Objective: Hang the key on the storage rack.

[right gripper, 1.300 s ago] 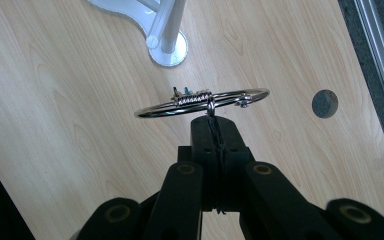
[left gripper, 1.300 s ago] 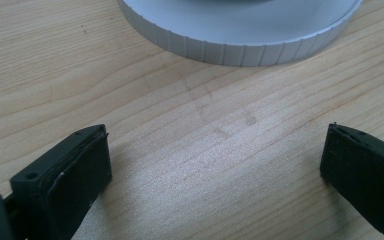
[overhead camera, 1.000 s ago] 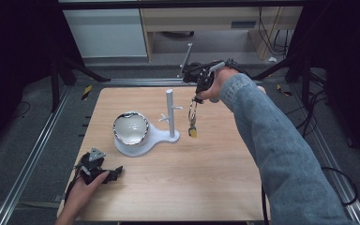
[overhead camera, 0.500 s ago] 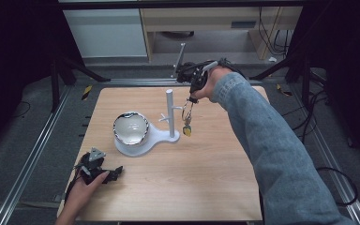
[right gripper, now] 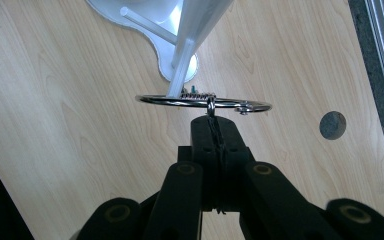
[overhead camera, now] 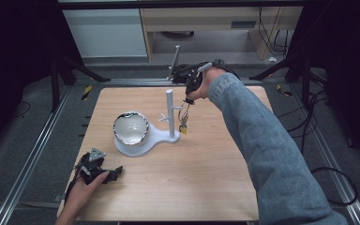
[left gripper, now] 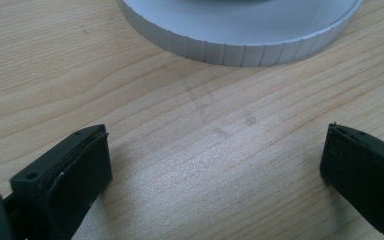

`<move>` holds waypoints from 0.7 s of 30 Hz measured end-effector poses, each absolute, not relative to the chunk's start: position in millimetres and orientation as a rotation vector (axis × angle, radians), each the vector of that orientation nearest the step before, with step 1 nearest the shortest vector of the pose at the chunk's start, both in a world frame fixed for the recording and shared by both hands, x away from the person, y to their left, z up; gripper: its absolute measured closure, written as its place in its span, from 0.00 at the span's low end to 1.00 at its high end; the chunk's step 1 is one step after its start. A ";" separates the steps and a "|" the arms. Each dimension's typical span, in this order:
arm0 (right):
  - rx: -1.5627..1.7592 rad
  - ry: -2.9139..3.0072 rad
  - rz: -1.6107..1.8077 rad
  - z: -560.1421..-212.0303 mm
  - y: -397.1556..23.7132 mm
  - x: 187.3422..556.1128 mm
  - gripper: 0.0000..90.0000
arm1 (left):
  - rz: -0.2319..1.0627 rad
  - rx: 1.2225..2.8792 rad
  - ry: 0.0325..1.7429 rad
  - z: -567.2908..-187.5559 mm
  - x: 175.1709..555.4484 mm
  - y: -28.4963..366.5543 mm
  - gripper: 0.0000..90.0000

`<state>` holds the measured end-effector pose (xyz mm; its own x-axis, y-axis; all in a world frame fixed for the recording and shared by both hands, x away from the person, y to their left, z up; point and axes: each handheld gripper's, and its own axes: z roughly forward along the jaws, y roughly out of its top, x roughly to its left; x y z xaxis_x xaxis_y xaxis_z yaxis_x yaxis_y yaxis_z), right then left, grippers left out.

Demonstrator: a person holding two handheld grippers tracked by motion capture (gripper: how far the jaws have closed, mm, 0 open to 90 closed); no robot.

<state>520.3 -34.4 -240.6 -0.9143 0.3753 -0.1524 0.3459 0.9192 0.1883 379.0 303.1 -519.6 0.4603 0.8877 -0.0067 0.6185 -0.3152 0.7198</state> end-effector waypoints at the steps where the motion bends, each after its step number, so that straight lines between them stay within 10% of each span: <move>1: 0.541 2.895 0.232 -240.8 -33.7 520.8 0.99 | 0.523 2.050 1.250 -519.6 379.0 303.1 0.00; 21: 0.538 2.915 0.221 -248.4 -23.6 528.3 0.99 | 0.522 2.050 1.248 -519.6 379.0 303.2 0.00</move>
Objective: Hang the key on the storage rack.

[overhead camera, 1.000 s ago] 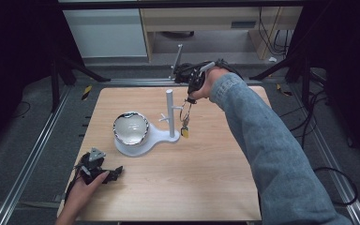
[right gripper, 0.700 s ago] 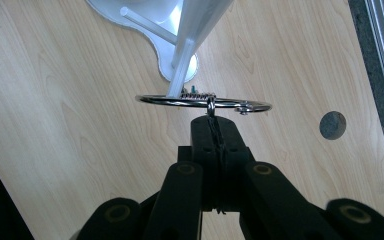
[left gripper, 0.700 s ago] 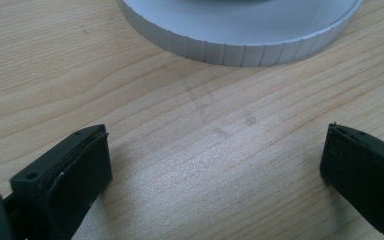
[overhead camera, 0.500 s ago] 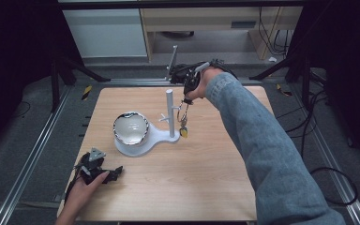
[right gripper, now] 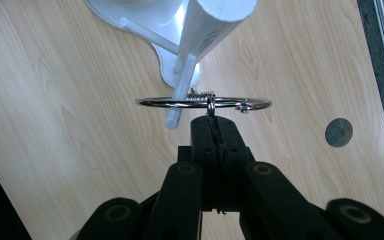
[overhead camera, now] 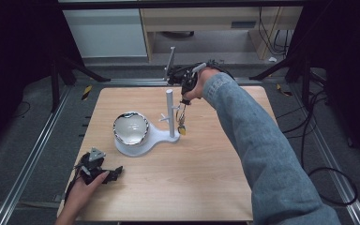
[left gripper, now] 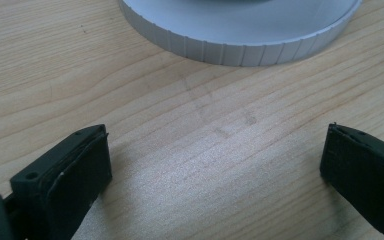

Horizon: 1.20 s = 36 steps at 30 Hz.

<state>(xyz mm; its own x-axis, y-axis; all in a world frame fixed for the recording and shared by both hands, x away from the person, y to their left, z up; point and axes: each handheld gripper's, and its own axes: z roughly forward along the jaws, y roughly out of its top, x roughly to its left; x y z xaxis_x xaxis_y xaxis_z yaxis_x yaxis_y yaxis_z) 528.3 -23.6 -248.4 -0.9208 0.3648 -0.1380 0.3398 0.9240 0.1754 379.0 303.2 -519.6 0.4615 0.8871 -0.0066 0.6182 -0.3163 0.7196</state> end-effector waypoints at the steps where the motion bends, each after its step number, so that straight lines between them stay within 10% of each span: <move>1: 0.542 2.915 0.221 -248.8 -23.3 528.6 0.99 | 0.522 2.050 1.248 -519.6 379.0 303.2 0.00; 36: 0.558 2.944 0.238 -267.5 -15.2 543.7 0.99 | 0.521 2.051 1.246 -519.6 379.0 303.4 0.00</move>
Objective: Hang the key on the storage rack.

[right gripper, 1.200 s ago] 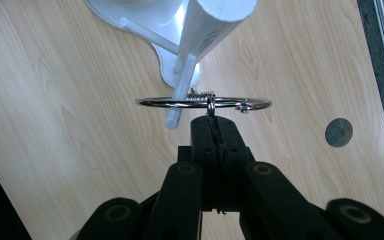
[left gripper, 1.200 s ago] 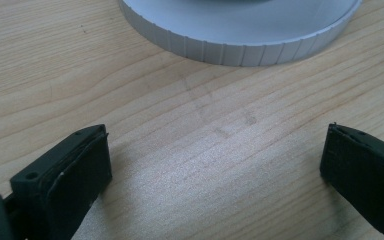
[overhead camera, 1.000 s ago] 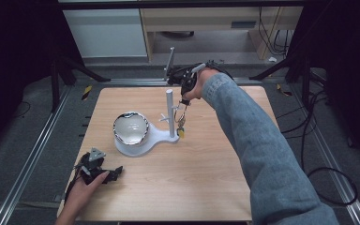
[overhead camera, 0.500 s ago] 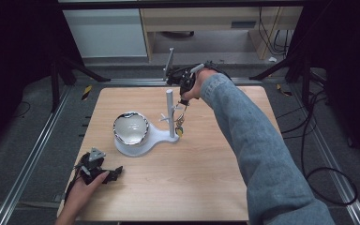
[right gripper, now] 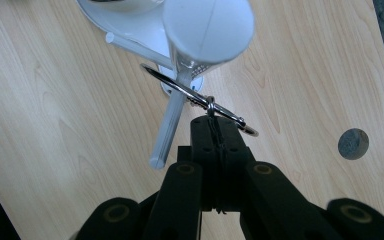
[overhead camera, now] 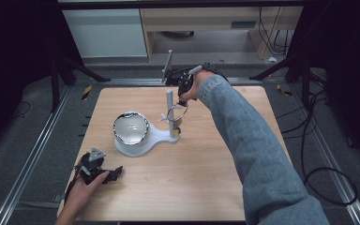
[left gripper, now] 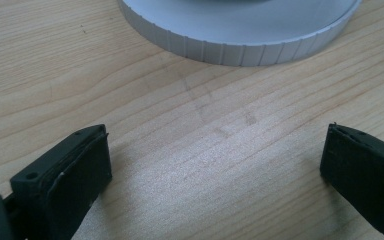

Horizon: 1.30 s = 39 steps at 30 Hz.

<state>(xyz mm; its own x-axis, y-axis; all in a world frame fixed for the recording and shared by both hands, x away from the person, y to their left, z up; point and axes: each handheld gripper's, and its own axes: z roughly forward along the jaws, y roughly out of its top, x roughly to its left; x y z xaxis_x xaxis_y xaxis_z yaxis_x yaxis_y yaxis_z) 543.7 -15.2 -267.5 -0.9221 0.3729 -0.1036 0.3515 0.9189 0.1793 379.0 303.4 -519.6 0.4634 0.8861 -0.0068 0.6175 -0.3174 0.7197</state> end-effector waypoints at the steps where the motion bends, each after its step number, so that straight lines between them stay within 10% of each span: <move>1: 0.558 2.944 0.239 -267.7 -14.9 544.0 0.99 | 0.521 2.051 1.246 -519.6 379.0 303.4 0.00; 39: 0.649 2.869 0.313 -256.2 -39.6 546.3 0.88 | 0.521 2.052 1.246 -519.6 379.0 303.4 0.00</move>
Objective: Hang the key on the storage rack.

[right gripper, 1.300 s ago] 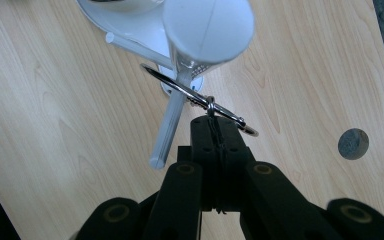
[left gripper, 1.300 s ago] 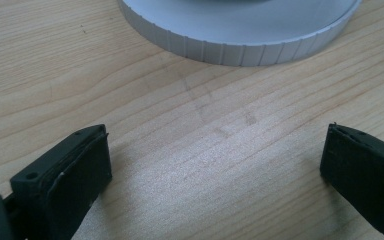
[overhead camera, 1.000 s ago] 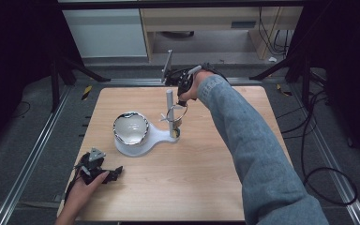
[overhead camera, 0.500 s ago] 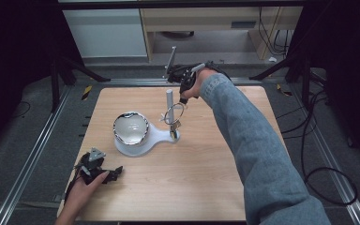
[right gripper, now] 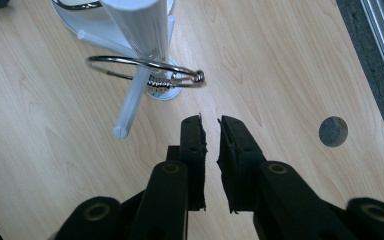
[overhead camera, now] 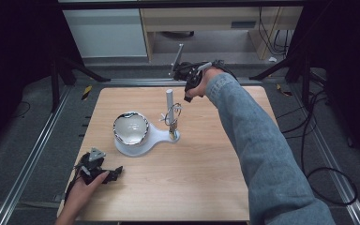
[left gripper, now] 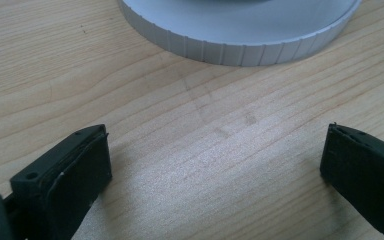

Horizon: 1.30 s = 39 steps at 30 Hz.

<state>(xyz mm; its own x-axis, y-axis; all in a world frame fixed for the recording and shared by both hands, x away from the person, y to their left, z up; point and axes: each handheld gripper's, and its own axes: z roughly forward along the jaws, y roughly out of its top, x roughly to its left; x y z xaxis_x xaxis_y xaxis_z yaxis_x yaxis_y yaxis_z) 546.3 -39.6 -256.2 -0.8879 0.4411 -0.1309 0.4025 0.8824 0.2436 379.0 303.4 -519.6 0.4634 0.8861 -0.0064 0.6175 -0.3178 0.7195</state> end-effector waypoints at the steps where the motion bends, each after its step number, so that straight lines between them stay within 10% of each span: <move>1: 0.651 2.865 0.309 -256.1 -40.6 546.2 0.87 | 0.522 2.051 1.246 -519.6 379.0 303.4 0.00; 39: 0.727 2.703 0.383 -269.1 -87.6 542.5 0.08 | 0.522 2.051 1.246 -519.6 379.0 303.4 0.00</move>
